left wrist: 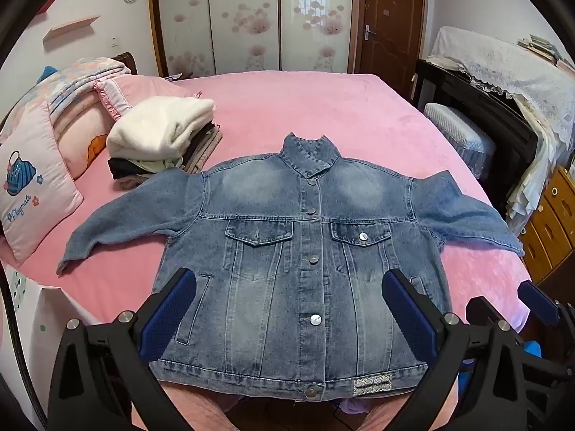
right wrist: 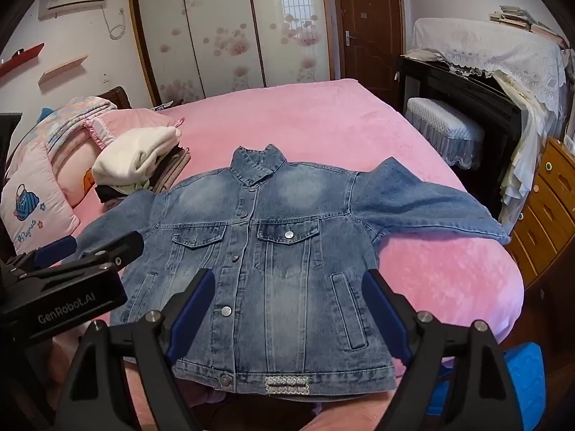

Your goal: Fold large clothes

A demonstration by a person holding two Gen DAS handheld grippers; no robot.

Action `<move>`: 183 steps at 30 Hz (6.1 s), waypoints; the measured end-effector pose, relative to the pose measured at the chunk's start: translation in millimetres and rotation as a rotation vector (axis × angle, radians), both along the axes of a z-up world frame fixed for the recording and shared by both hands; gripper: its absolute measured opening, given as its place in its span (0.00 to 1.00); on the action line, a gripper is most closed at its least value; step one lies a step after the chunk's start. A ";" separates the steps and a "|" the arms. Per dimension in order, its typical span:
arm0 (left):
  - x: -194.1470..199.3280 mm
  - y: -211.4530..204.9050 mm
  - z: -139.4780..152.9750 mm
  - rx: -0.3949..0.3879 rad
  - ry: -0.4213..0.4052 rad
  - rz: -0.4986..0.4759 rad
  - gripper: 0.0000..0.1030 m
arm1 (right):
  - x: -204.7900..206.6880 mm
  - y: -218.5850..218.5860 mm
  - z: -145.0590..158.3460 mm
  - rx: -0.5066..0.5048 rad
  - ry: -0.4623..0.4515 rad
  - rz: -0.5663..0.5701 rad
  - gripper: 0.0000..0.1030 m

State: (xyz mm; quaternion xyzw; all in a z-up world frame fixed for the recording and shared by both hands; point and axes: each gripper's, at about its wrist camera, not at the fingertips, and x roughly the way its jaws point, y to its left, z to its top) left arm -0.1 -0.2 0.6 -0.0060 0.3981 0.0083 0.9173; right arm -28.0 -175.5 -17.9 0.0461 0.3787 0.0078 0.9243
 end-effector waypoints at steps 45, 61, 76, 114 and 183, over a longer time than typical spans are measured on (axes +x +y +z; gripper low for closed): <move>-3.4 3.6 -0.1 -0.023 0.029 0.003 0.99 | 2.6 3.1 -2.6 0.027 -0.013 0.026 0.82; -3.0 6.6 -2.5 -0.033 0.037 0.004 0.99 | 4.5 4.4 -3.6 0.025 -0.013 0.029 0.82; -2.8 5.5 -5.3 -0.027 0.038 0.001 0.99 | 2.7 3.8 -5.0 0.017 -0.015 0.028 0.82; -2.9 -13.3 6.1 -0.022 0.042 -0.013 0.99 | -9.3 -1.0 11.6 -0.029 -0.060 0.046 0.82; 222.1 -399.6 -134.9 0.094 -0.026 -0.529 0.99 | 145.0 -467.6 -209.3 0.546 0.187 -0.786 0.16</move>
